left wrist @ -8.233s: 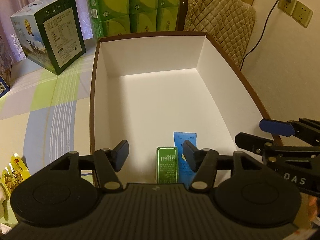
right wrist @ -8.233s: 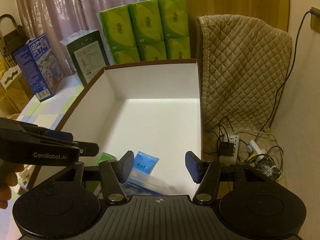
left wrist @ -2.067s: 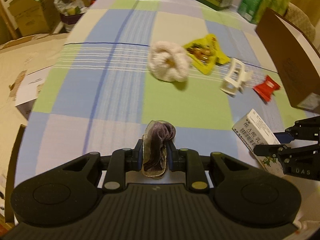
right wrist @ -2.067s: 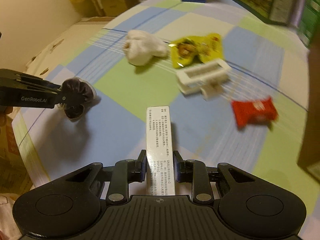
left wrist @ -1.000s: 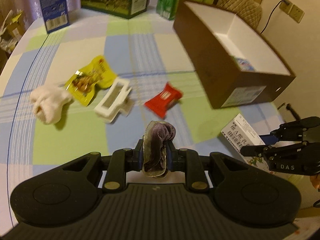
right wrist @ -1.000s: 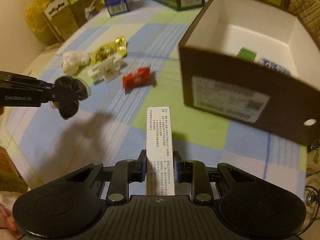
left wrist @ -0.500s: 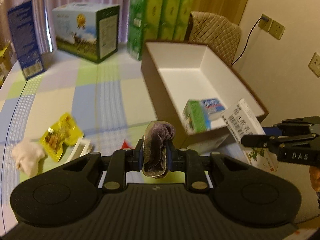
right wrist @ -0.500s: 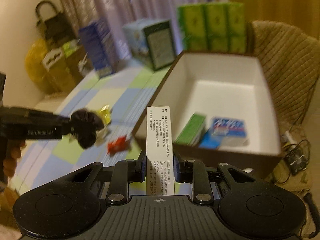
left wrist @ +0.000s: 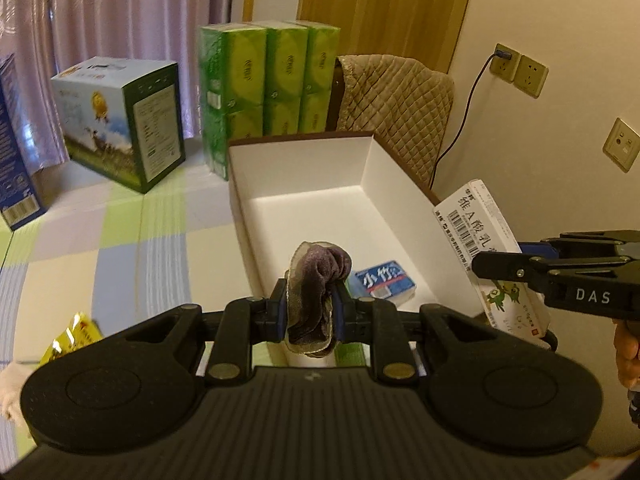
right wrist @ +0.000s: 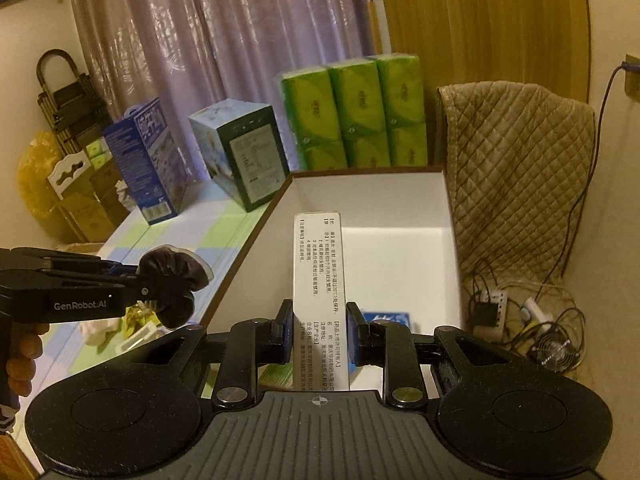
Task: Organize objects
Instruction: 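Carry the sock in the left tool and medicine box in the right tool over the brown box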
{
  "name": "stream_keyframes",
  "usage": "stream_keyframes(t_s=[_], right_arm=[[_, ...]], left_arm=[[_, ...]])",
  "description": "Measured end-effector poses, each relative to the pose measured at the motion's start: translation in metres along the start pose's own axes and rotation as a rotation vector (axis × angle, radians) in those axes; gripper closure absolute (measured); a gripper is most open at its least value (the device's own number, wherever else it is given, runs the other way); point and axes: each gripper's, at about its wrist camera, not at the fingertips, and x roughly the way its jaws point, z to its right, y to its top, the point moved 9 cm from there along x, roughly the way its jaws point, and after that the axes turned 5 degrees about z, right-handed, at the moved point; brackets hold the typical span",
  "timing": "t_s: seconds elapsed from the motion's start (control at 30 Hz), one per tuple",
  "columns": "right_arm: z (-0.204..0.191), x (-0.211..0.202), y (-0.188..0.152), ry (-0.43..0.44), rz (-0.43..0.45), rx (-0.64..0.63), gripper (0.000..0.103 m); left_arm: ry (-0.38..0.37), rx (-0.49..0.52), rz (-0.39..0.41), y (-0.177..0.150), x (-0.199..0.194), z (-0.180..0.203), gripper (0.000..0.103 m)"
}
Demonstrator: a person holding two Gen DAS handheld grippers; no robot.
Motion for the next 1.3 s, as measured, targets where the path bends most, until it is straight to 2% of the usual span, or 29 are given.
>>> stream_keyframes(t_s=[0.2, 0.53, 1.0, 1.3], right_arm=[[0.014, 0.018, 0.011, -0.006, -0.005, -0.007, 0.081], [0.045, 0.067, 0.016, -0.036, -0.062, 0.0, 0.081], [0.075, 0.134, 0.023, -0.072, -0.129, -0.018, 0.081], [0.093, 0.163, 0.022, -0.093, -0.167, -0.025, 0.081]], left_arm=[[0.002, 0.017, -0.007, 0.017, 0.024, 0.007, 0.085], [0.035, 0.027, -0.057, 0.03, 0.08, 0.003, 0.085], [0.08, 0.065, -0.125, 0.043, 0.152, 0.006, 0.085], [0.097, 0.083, -0.184, 0.04, 0.188, 0.003, 0.085]])
